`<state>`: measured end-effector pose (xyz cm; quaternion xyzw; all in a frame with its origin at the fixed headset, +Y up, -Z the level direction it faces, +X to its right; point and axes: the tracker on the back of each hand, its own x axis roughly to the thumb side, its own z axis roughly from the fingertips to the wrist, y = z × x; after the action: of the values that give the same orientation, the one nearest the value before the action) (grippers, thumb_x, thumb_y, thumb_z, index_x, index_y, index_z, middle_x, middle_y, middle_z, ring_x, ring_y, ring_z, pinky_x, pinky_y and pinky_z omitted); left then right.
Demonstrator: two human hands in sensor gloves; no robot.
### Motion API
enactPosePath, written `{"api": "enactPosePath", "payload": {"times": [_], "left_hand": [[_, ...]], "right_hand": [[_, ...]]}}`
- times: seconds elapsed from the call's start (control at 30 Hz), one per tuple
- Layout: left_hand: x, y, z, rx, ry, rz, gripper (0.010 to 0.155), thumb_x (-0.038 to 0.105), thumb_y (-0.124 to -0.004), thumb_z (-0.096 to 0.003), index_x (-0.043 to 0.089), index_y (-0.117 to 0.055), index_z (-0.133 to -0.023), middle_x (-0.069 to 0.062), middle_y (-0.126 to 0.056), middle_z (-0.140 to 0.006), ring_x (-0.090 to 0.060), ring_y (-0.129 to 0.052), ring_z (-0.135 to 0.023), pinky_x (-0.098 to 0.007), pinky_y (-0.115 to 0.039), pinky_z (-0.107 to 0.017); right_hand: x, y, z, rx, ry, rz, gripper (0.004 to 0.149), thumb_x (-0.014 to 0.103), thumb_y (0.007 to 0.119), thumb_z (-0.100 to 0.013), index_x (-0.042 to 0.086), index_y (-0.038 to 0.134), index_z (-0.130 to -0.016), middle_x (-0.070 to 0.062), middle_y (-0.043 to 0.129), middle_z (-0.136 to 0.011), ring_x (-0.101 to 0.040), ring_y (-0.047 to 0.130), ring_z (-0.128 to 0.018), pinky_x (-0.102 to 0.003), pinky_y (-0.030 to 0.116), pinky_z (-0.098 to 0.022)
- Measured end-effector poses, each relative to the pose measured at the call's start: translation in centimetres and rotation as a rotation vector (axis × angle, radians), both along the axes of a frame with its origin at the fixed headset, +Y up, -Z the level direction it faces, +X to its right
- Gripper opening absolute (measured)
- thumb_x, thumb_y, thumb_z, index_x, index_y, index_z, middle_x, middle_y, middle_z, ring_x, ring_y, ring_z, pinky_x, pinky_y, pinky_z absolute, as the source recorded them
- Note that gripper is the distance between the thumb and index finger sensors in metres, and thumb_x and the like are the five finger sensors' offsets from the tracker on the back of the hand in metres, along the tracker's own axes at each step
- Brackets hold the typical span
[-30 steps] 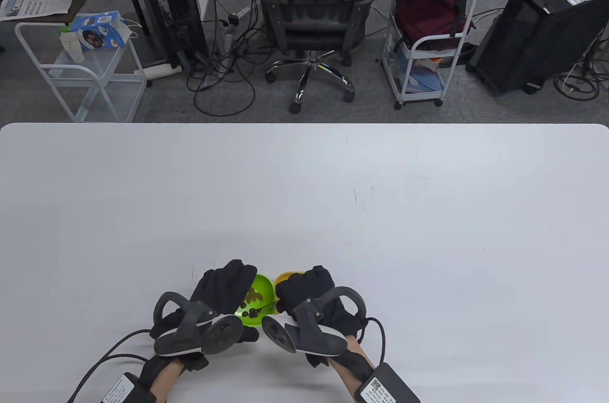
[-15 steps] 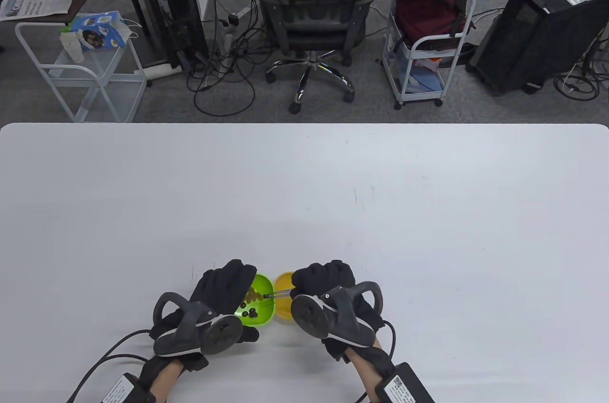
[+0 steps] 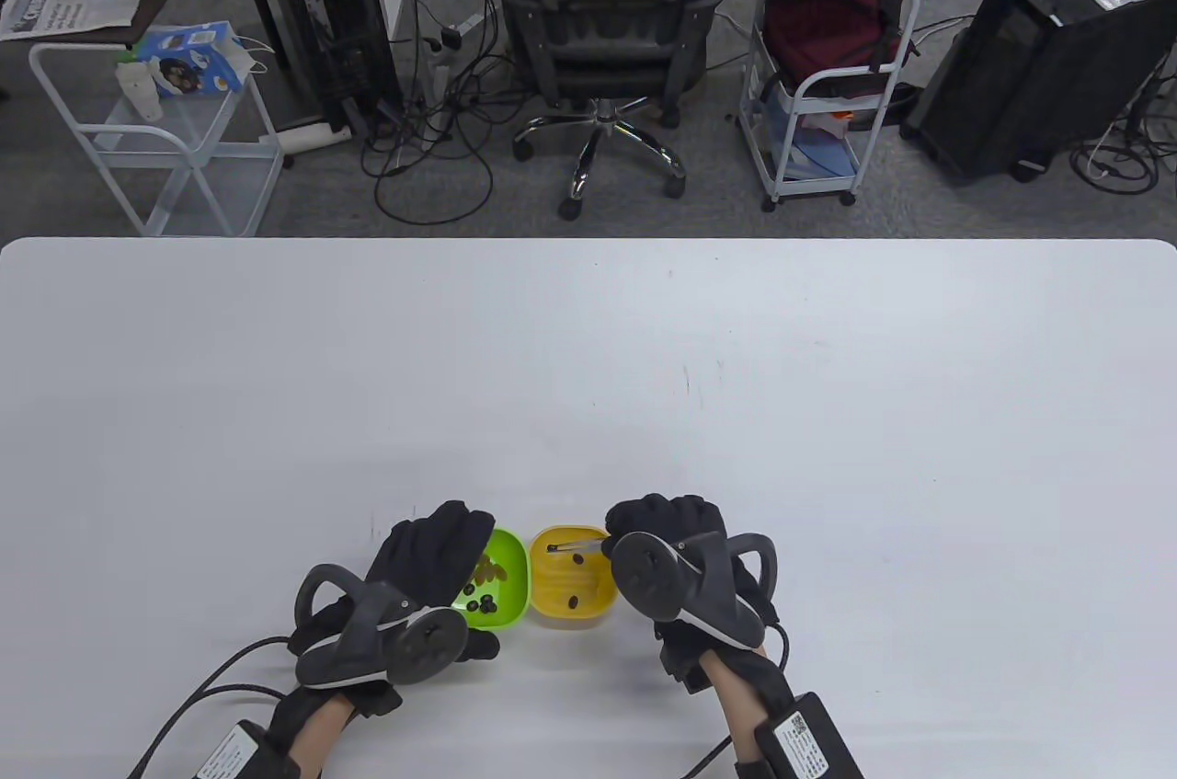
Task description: Pick coffee beans with tweezers into small dish
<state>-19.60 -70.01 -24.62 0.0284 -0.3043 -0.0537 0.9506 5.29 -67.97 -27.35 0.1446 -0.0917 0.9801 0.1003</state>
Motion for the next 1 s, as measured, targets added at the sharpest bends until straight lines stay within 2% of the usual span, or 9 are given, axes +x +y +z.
{"api": "enactPosePath", "payload": {"times": [0.13,0.4,0.73,1.0], "left_hand": [[0.0,0.0,0.0,-0.001,0.0,0.0,0.112,0.071,-0.072,-0.0328,0.002,-0.049,-0.118,-0.031,-0.061,-0.119,-0.043,-0.086,-0.099,-0.062,-0.072,-0.075],[0.0,0.0,0.0,-0.002,-0.001,-0.002,0.112,0.071,-0.072,-0.0328,0.002,-0.049,-0.118,-0.031,-0.061,-0.119,-0.043,-0.086,-0.099,-0.062,-0.072,-0.075],[0.0,0.0,0.0,-0.006,-0.001,-0.001,0.112,0.071,-0.072,-0.0329,0.002,-0.048,-0.118,-0.031,-0.061,-0.119,-0.043,-0.086,-0.099,-0.062,-0.072,-0.075],[0.1,0.0,0.0,-0.008,-0.005,-0.006,0.111,0.071,-0.072,-0.0329,0.003,-0.049,-0.118,-0.031,-0.061,-0.12,-0.043,-0.087,-0.099,-0.063,-0.072,-0.074]], "right_hand": [[0.2,-0.1,0.0,-0.012,0.001,-0.04,0.044,0.038,0.065,-0.043,0.021,0.076,-0.082,0.003,0.087,-0.061,-0.019,0.09,-0.042,-0.058,0.071,-0.069],[-1.5,0.5,1.2,0.049,0.086,-0.013,0.046,0.039,0.064,-0.044,0.021,0.076,-0.085,0.004,0.087,-0.061,-0.018,0.091,-0.042,-0.058,0.072,-0.068],[-5.3,-0.1,3.1,0.149,0.198,0.165,0.047,0.038,0.064,-0.044,0.022,0.077,-0.086,0.003,0.087,-0.061,-0.018,0.091,-0.043,-0.058,0.072,-0.068],[-6.8,-1.1,3.4,0.154,0.243,0.241,0.047,0.038,0.066,-0.043,0.022,0.077,-0.086,0.003,0.087,-0.061,-0.019,0.091,-0.043,-0.058,0.072,-0.068]]}}
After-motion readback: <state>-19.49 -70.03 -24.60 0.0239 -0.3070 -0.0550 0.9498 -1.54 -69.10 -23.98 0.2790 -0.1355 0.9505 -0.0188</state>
